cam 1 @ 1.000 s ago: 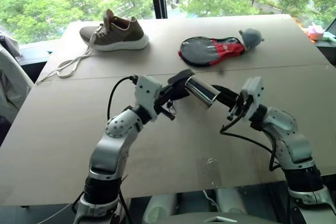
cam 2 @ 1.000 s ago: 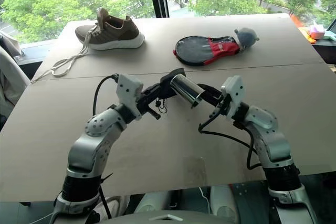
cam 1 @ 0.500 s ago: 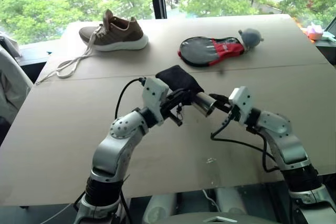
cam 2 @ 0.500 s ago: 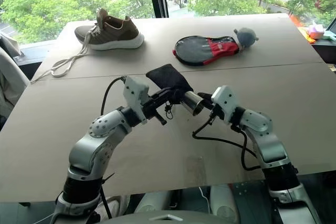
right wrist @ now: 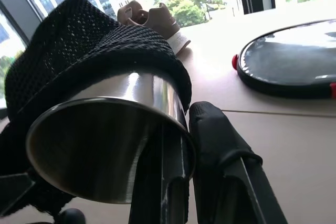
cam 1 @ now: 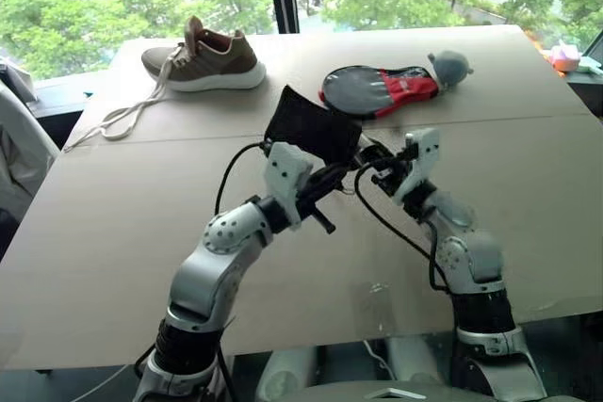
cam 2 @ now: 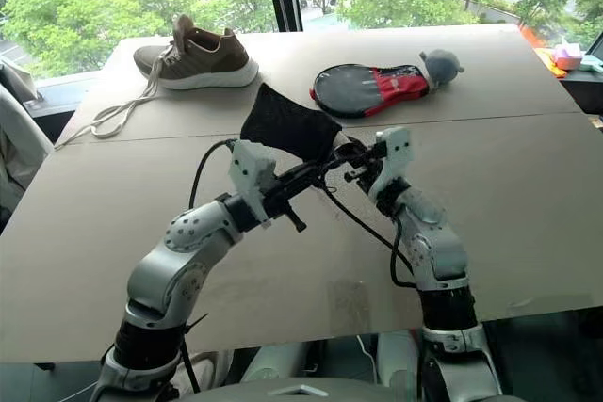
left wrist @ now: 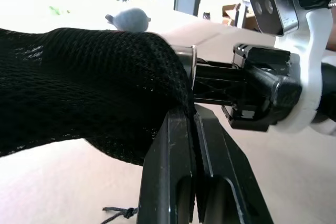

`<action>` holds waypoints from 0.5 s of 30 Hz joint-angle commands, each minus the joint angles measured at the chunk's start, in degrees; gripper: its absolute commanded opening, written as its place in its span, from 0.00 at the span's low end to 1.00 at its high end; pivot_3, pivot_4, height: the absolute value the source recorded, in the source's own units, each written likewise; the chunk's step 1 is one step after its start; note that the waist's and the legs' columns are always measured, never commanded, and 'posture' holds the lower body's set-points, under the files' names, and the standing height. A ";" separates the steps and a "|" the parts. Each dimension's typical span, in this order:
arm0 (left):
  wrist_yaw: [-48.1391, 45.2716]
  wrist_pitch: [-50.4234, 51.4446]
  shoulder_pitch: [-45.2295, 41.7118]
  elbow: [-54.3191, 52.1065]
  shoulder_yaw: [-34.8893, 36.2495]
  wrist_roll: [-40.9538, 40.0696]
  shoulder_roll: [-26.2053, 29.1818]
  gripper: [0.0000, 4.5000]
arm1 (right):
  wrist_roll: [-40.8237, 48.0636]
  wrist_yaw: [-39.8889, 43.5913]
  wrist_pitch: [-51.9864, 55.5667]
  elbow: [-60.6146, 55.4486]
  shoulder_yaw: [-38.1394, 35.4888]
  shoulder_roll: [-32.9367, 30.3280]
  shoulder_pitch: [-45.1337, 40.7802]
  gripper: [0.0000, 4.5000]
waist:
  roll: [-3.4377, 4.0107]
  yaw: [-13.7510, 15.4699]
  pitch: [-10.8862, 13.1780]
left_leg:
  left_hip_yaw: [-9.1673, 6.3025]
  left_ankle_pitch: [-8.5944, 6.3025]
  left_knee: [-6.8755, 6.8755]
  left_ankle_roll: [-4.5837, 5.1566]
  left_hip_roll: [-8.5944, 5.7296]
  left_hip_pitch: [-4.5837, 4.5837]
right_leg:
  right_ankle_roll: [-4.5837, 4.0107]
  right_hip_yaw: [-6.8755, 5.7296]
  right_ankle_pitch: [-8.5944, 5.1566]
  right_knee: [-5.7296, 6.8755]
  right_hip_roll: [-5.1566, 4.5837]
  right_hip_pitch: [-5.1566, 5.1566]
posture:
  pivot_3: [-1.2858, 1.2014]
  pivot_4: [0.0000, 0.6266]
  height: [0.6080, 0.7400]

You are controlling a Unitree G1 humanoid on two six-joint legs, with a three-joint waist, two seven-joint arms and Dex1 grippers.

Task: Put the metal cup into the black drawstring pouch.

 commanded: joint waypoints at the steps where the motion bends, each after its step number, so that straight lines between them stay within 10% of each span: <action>1: -1.19 -0.02 1.00 -2.44 -2.17 -1.63 -0.26 0.00 | 16.07 -4.62 10.03 -5.49 -5.00 2.89 -2.95 0.03 | 0.01 -0.04 0.01 | 0.00 -0.01 0.00 0.01 -0.01 -0.01 | 0.00 -0.01 0.00 -0.01 -0.02 0.00 | 0.52 0.24 1.00; 15: 1.83 3.84 -2.36 -3.86 -0.52 -8.96 -5.70 0.00 | -36.24 3.42 -29.12 8.41 23.52 -22.93 -10.13 0.03 | 0.02 -1.49 0.02 | 0.21 0.06 -0.04 -0.07 -0.08 0.03 | 0.03 -0.12 0.00 0.02 0.25 -0.06 | 0.52 0.24 1.00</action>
